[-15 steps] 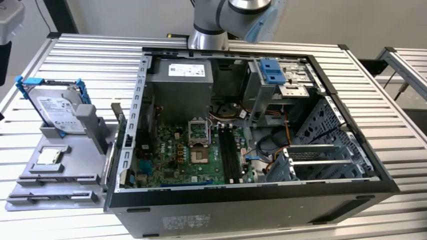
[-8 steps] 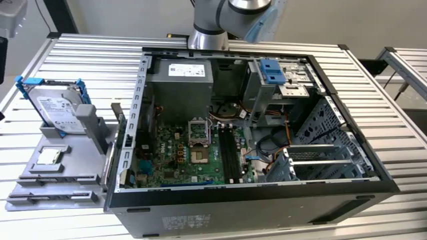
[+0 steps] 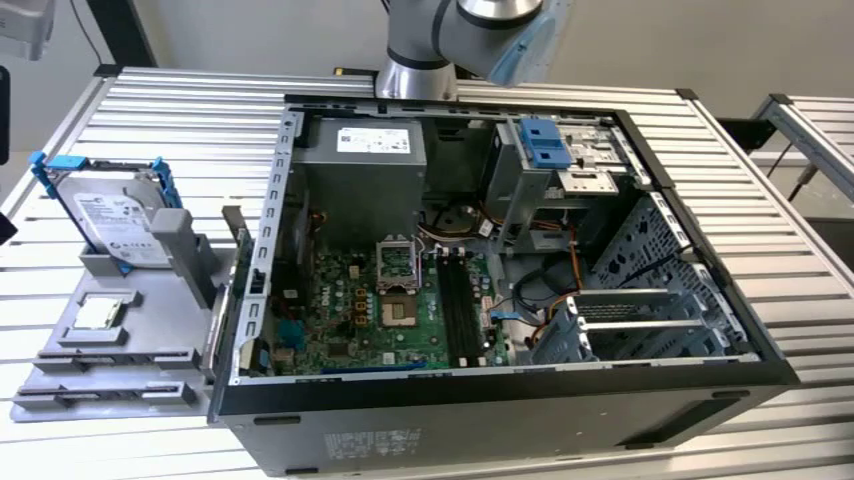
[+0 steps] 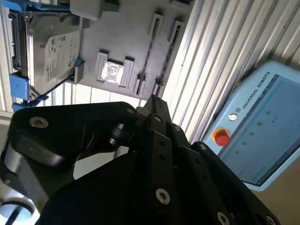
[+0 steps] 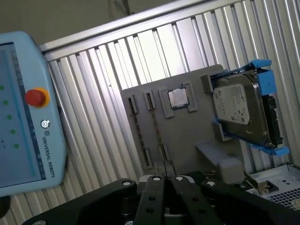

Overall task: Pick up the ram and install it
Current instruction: 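Pick up the ram and move it above insertion slot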

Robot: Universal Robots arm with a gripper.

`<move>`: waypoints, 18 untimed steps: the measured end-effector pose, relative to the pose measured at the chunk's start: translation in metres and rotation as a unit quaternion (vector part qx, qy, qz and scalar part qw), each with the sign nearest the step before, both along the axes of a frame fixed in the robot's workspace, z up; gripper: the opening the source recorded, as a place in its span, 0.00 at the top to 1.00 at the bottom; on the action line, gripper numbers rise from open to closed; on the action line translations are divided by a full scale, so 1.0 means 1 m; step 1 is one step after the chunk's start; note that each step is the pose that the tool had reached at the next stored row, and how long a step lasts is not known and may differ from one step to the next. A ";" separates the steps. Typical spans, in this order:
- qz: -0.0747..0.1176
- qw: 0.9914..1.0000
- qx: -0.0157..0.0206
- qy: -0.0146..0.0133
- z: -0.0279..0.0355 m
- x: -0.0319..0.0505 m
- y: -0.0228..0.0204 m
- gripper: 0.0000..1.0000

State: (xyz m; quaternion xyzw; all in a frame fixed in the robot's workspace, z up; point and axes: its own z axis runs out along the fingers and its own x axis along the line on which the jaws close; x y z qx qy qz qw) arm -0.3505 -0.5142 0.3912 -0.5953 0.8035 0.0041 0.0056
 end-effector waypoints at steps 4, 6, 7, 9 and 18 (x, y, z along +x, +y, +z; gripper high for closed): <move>0.029 1.000 0.001 0.000 -0.0020 -0.0007 -0.0001 1.00; 0.041 0.999 0.001 0.000 -0.0031 -0.0017 -0.0002 1.00; 0.047 0.999 0.002 0.000 -0.0038 -0.0021 -0.0001 1.00; 0.058 0.998 0.003 -0.001 -0.0049 -0.0030 -0.0001 1.00; 0.080 0.997 0.008 -0.001 -0.0117 -0.0143 -0.0002 1.00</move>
